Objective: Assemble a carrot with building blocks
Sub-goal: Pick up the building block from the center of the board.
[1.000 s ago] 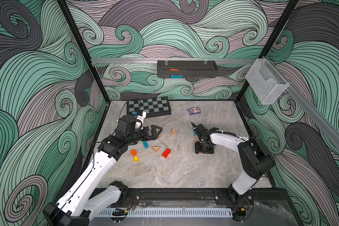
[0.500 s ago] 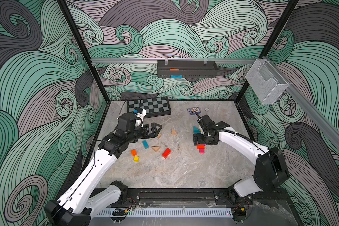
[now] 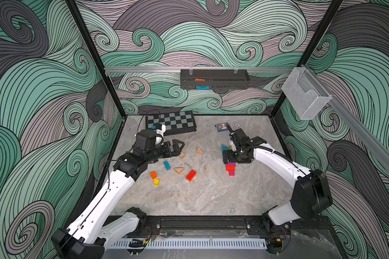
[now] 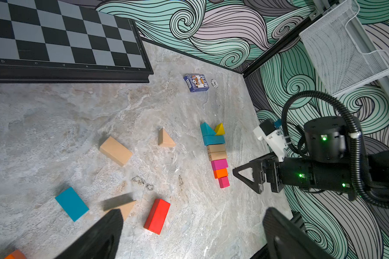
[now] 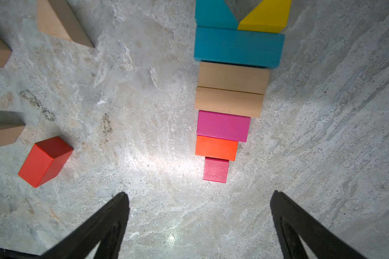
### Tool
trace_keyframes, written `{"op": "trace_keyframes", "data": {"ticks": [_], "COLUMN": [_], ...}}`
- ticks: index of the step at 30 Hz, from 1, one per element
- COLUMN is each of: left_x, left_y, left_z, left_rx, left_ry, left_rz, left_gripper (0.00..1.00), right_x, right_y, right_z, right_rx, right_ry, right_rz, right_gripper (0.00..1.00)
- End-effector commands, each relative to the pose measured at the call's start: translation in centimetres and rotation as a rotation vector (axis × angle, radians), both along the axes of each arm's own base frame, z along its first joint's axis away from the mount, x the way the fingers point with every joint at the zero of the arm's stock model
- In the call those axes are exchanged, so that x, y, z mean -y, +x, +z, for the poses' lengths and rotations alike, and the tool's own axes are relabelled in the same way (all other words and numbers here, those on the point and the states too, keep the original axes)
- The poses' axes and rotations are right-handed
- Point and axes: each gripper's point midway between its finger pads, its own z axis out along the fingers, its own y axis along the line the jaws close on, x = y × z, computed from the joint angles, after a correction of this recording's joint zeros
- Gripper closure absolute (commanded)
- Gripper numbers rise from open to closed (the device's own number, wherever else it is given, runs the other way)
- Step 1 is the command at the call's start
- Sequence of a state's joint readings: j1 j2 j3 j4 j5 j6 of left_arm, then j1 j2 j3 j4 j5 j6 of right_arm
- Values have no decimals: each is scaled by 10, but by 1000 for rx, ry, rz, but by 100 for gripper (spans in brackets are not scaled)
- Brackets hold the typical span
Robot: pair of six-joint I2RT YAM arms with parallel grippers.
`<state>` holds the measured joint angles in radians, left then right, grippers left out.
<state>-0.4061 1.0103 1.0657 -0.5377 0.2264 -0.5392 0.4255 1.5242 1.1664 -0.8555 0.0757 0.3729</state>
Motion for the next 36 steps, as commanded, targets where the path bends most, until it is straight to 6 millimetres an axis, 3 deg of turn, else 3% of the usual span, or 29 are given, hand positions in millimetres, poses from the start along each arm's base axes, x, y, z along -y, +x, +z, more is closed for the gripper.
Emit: {"op": "trace_keyframes", "data": {"ticks": [1,5,22,36], "left_x": [-9,-16,-8,-12], "left_y": [5,3,-7,-2], "left_z": [16,11,4,-18], "left_rx": [53,25,3,-57], "left_ry": [9,52,29,77], "left_rz": [44,60,-6,-11], "left_gripper": [1,1,2,4], "right_x": [-3,0,28,29], "right_y": [6,12,46,32], "right_z": [6,5,-7,-2], "right_rx": [1,-2,-13,-14], "right_ry": [25,36,48,86], "right_rz": [6,-4,-109,-104], "right_gripper": [1,1,1,1]}}
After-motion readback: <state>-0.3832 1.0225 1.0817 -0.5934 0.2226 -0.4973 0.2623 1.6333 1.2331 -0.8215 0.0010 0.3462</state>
